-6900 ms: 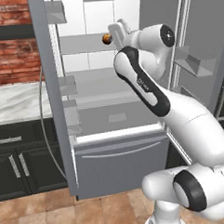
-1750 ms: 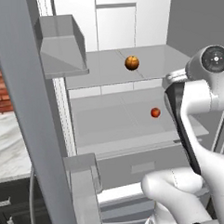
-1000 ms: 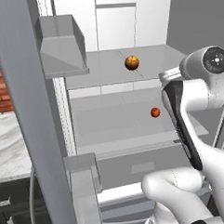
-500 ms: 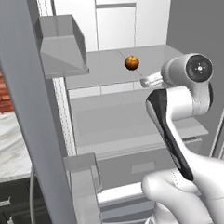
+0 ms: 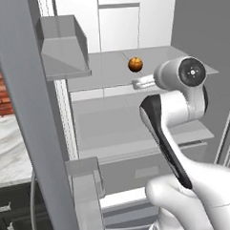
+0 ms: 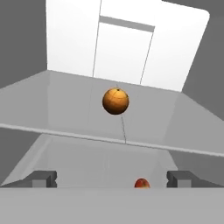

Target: Retrieve the orange and apple from the fridge and place them into the bowl on the dining table.

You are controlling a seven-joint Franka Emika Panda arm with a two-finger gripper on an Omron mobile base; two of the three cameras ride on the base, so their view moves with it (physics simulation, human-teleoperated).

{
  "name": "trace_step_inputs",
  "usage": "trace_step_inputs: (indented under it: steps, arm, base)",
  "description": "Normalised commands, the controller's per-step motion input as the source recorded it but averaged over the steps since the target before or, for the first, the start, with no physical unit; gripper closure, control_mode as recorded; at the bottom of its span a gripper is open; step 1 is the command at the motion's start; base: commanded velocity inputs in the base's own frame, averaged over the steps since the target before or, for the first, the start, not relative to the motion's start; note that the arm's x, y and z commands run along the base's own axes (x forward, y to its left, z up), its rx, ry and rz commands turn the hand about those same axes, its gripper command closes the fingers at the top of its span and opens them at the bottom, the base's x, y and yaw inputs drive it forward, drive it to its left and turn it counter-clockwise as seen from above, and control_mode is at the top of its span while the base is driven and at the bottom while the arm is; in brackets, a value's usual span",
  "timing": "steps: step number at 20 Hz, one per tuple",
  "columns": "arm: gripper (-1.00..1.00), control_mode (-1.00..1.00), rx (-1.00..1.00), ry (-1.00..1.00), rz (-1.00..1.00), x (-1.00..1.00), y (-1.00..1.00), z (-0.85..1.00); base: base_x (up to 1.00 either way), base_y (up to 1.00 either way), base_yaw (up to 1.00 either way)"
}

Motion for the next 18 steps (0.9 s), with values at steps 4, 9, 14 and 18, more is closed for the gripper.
trace_step_inputs:
  steps: [4,9,14,18]
  arm:
    - [-1.00,-1.00,0.27,0.00,0.00,-0.02,-0.05,0.00]
    - [-1.00,-1.00,0.24,0.00,0.04,0.00,-0.20,0.03]
    - [-1.00,-1.00,-0.03,-0.02,0.05,0.00,-0.03,0.04]
    - [-1.00,-1.00,-0.07,0.11,0.00,0.24,0.00,0.22]
  base:
    - [0.00,0.00,0.00]
    - [0.00,0.00,0.00]
    - [0.00,0.00,0.00]
    - [0.00,0.00,0.00]
